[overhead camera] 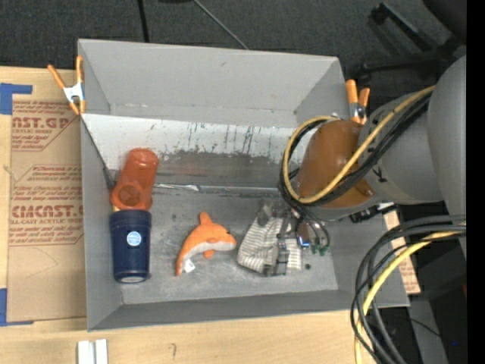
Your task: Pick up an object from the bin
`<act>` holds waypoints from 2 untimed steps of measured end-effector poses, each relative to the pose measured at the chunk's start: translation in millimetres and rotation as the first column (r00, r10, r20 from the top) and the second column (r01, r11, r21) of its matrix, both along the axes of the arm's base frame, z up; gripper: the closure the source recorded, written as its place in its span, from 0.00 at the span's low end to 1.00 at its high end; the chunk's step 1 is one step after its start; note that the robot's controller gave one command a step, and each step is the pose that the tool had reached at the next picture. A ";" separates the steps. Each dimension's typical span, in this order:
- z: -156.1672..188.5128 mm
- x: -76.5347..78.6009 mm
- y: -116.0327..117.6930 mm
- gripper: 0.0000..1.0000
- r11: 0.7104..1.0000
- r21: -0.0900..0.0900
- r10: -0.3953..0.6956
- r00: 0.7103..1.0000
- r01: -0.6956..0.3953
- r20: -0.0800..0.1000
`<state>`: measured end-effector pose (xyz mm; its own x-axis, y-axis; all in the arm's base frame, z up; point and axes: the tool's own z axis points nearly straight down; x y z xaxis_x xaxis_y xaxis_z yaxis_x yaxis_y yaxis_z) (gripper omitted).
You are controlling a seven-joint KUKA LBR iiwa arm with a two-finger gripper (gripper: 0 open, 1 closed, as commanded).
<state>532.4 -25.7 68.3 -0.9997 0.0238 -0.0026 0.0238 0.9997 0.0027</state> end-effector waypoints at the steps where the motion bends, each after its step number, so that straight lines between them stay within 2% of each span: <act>1: 0.9 11.0 -1.1 0.00 0.998 -0.003 0.057 0.998 -0.057 -0.001; 2: 0.6 1.1 0.6 1.00 1.000 0.001 0.000 1.000 0.000 0.004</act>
Offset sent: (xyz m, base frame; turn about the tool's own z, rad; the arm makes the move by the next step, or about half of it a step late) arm 0.0000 0.0000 0.0000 0.0000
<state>533.5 -25.1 68.9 -0.9997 0.0237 -0.0066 0.0237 0.9997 0.0035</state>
